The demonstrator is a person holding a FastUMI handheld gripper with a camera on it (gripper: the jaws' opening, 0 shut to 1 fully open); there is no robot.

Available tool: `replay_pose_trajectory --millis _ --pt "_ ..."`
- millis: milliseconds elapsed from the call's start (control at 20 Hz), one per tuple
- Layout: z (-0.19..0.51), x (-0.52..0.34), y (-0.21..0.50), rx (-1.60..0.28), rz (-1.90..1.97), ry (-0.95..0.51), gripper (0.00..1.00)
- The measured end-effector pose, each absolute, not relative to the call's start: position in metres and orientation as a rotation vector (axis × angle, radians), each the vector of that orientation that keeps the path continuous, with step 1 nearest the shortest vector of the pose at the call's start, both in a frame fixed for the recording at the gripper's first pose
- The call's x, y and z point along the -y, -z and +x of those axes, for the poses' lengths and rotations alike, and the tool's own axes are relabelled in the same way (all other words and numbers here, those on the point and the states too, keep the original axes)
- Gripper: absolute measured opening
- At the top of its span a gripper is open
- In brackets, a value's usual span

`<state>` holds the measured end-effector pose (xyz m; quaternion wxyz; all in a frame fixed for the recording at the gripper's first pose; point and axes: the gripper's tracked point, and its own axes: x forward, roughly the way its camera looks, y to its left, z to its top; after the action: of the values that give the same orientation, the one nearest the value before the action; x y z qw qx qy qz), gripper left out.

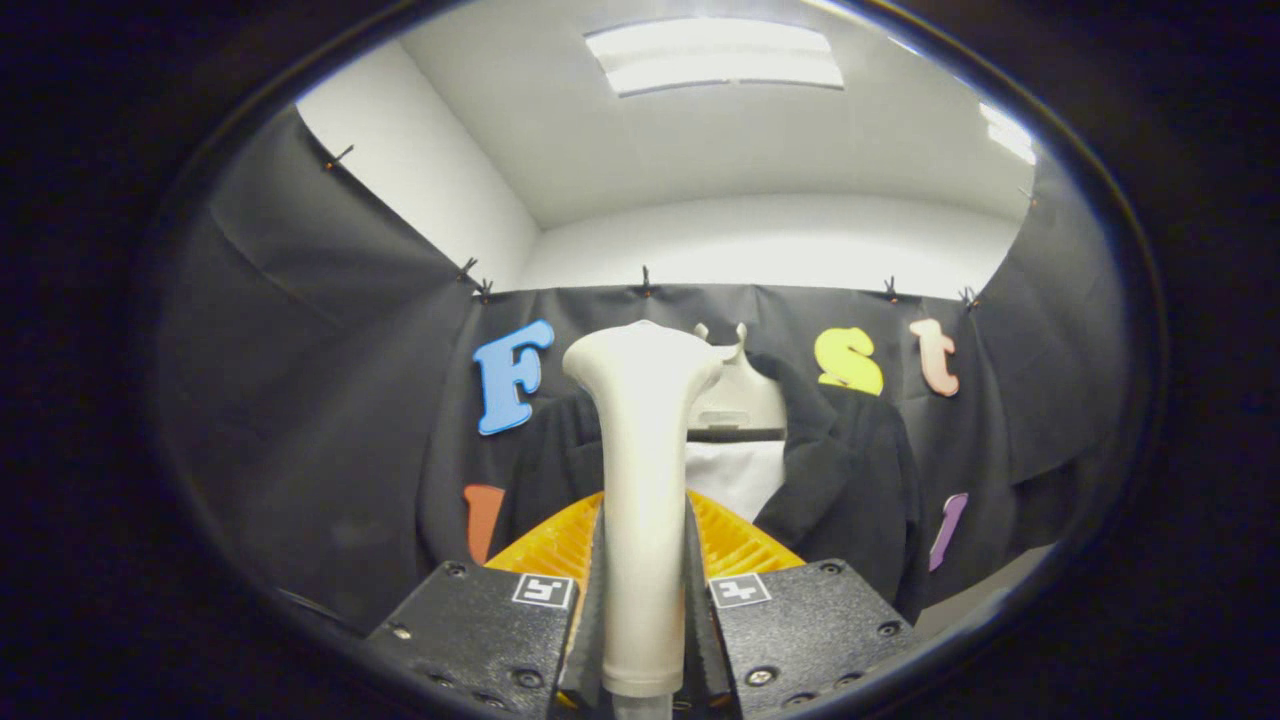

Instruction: Iron the clothes twice with a garment steamer, once on the left side and once on the right side.

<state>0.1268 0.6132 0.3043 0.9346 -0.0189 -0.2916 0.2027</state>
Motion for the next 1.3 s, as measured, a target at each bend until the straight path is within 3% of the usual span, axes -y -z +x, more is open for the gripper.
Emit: replay_pose_trajectory --millis 500,1300 --pt "0.164 -0.657 -0.267 0.541 -0.146 -0.394 0.36" --pt "0.154 -0.628 -0.159 0.343 -0.201 -0.409 0.36"
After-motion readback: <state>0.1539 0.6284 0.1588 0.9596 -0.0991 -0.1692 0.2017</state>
